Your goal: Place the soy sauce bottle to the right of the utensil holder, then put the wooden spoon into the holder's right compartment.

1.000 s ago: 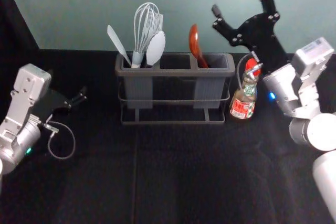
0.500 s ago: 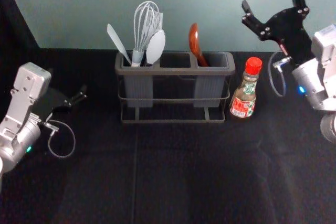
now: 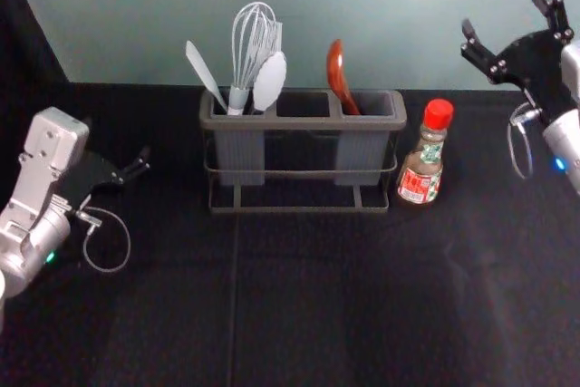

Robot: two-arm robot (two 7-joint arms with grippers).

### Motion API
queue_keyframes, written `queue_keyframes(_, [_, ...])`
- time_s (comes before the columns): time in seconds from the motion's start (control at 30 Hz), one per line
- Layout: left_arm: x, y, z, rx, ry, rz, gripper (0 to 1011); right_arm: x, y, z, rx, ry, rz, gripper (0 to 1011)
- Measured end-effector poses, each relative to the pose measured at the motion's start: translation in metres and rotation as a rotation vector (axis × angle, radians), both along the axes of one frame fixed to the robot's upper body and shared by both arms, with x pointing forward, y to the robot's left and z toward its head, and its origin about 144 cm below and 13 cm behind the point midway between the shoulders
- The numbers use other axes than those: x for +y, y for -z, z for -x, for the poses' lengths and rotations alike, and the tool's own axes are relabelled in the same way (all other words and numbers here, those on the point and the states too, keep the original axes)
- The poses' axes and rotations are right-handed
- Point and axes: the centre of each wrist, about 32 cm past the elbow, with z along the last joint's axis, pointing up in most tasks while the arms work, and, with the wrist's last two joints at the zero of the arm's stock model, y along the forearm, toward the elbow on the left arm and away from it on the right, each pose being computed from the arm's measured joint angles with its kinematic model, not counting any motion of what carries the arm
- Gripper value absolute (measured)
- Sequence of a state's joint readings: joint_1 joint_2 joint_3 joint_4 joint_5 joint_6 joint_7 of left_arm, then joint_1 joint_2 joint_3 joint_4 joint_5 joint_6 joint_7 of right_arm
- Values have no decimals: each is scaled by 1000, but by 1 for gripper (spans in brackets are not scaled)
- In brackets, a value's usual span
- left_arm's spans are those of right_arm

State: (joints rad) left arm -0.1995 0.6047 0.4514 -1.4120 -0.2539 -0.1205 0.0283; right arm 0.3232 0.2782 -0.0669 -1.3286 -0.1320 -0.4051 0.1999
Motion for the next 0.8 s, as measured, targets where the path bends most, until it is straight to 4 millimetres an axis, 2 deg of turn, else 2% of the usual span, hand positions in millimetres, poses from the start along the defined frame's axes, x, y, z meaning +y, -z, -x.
queue_keyframes(0.23, [0,0,0,0,0,0,1011,-14,14,9,48,34,-4,1003])
queue_keyframes(0.4, [0,0,0,0,0,0,1011,-24,34,19,120,70,-9,1003])
queue_keyframes(0.8, [0,0,0,0,0,0,1011,-21,59,37,235,95,-13,1002])
